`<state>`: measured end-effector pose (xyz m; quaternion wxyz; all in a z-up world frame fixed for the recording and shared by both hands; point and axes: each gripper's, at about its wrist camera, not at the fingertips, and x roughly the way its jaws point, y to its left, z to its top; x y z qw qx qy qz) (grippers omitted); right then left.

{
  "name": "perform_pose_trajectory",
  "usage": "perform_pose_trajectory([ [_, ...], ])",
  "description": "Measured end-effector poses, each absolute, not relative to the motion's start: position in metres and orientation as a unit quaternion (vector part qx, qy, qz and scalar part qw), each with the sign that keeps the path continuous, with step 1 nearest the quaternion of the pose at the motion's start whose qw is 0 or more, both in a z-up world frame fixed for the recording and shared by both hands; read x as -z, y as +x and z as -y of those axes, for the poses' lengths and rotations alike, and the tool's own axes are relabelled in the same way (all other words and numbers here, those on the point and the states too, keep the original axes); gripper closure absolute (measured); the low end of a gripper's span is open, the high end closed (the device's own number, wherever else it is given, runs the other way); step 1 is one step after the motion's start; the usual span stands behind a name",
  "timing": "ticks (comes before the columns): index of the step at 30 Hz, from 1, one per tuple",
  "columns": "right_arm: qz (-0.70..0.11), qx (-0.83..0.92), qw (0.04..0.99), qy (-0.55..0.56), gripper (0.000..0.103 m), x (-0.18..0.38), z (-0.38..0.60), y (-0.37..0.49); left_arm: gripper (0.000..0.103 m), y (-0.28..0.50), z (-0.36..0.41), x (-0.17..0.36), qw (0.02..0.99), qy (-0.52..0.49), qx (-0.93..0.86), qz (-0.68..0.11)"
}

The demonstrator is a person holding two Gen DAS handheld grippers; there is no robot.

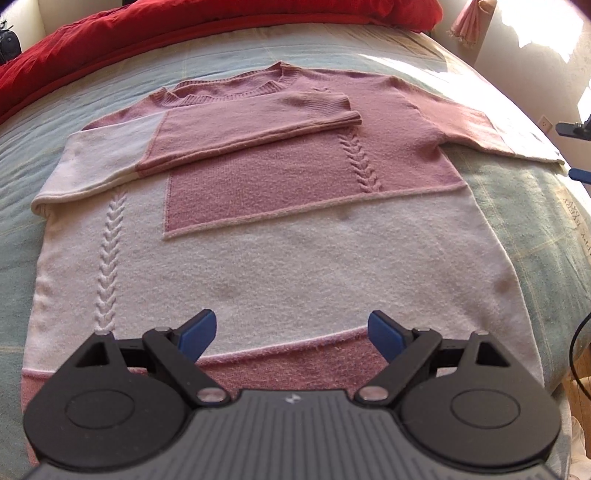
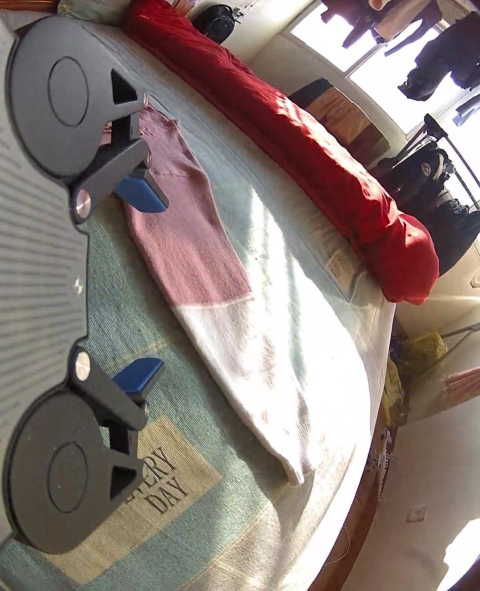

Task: Fold clothes
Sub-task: 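Lower the right gripper to the white sleeve cuff, then pinch the white sleeve cuff with the right gripper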

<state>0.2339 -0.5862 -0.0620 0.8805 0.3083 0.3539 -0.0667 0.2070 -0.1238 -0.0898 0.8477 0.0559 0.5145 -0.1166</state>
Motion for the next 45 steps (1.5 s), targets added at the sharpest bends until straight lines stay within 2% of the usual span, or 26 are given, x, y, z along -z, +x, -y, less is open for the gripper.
perform_pose_trajectory([
  [4, -0.355, 0.083, 0.869, 0.335, 0.042, 0.077, 0.632, 0.247, 0.015, 0.208, 0.126, 0.089, 0.855, 0.048, 0.124, -0.502],
  [5, -0.353, 0.085, 0.864, 0.349, 0.044, 0.083, 0.642, 0.251, 0.015, 0.209, 0.127, 0.088, 0.856, 0.047, 0.127, -0.499],
  [11, -0.337, 0.101, 0.835, 0.423, 0.045, 0.113, 0.689, 0.264, 0.015, 0.218, 0.137, 0.098, 0.846, 0.053, 0.133, -0.514],
  [17, -0.328, 0.126, 0.821, 0.449, 0.045, 0.140, 0.712, 0.276, 0.014, 0.220, 0.142, 0.107, 0.844, 0.064, 0.127, -0.517],
  [24, -0.261, 0.104, 0.791, 0.543, 0.047, 0.174, 0.738, 0.278, 0.013, 0.225, 0.144, 0.111, 0.843, 0.067, 0.124, -0.520],
  [27, -0.240, 0.097, 0.786, 0.561, 0.051, 0.181, 0.748, 0.281, 0.012, 0.226, 0.146, 0.112, 0.843, 0.070, 0.123, -0.519],
  [30, -0.233, 0.095, 0.792, 0.557, 0.052, 0.184, 0.753, 0.288, 0.012, 0.227, 0.146, 0.112, 0.842, 0.070, 0.122, -0.520],
  [33, -0.244, 0.107, 0.800, 0.537, 0.066, 0.183, 0.752, 0.295, 0.012, 0.227, 0.147, 0.112, 0.842, 0.072, 0.120, -0.521],
  [35, -0.265, 0.127, 0.806, 0.514, 0.095, 0.181, 0.749, 0.299, 0.012, 0.227, 0.147, 0.111, 0.842, 0.073, 0.119, -0.521],
  [40, -0.279, 0.141, 0.814, 0.489, 0.095, 0.173, 0.743, 0.305, 0.012, 0.224, 0.148, 0.107, 0.842, 0.081, 0.120, -0.519],
  [45, -0.323, 0.167, 0.843, 0.397, 0.095, 0.141, 0.718, 0.322, 0.012, 0.216, 0.143, 0.093, 0.849, 0.082, 0.119, -0.508],
])
